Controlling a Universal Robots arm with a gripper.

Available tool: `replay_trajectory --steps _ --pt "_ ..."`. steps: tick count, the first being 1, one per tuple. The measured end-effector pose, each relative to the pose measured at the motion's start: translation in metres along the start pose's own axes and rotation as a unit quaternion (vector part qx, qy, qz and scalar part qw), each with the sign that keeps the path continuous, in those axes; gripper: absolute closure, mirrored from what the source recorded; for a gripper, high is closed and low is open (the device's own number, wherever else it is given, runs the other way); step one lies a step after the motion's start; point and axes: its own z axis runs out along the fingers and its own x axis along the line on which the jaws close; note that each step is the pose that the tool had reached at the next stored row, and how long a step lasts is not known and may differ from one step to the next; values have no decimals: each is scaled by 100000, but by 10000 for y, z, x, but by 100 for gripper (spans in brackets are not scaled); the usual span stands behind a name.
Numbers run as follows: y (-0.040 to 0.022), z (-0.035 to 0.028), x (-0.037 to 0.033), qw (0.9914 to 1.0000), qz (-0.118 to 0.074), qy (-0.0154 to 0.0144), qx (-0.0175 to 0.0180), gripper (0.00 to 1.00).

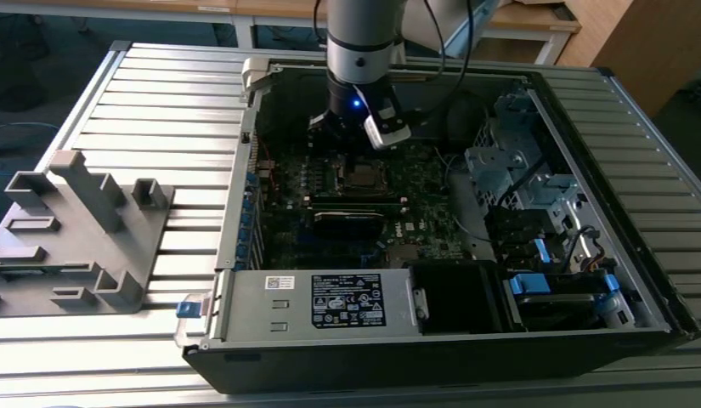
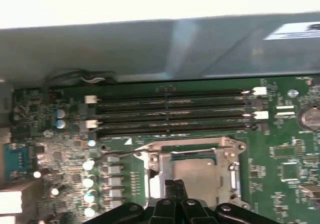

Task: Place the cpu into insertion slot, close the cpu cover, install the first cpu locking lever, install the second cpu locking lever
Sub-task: 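Close the cpu cover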

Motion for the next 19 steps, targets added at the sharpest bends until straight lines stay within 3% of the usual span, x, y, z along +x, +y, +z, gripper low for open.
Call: replay_trajectory --steps 19 --pt "-6 89 86 100000 0 -59 -3 90"
